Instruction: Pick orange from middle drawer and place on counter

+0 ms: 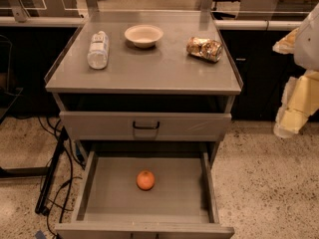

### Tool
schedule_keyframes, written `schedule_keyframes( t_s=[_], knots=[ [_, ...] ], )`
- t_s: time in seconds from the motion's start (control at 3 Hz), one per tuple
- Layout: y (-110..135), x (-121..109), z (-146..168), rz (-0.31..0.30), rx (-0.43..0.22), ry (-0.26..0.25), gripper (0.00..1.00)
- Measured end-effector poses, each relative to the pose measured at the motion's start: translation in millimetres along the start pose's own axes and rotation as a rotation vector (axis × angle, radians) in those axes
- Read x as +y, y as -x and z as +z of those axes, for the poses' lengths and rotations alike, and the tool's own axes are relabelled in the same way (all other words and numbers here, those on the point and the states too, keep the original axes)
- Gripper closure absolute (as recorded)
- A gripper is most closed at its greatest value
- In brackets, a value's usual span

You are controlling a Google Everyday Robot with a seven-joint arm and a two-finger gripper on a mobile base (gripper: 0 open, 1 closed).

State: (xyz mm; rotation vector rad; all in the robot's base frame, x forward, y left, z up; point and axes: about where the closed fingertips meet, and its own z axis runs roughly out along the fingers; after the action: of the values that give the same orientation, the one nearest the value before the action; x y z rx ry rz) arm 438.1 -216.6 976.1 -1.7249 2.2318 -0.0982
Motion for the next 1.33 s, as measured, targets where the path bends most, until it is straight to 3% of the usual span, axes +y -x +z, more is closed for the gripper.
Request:
schedule_keyframes(
  t_s=[0.33,0.67,1.33],
  knots=[
    [2,2,2,-0.01,-0.009,-0.011,0.0],
    [7,9,18,-0.002,-0.083,-0.003,0.0],
    [34,33,78,0.056,-0.351,-0.016,0.0]
  ],
)
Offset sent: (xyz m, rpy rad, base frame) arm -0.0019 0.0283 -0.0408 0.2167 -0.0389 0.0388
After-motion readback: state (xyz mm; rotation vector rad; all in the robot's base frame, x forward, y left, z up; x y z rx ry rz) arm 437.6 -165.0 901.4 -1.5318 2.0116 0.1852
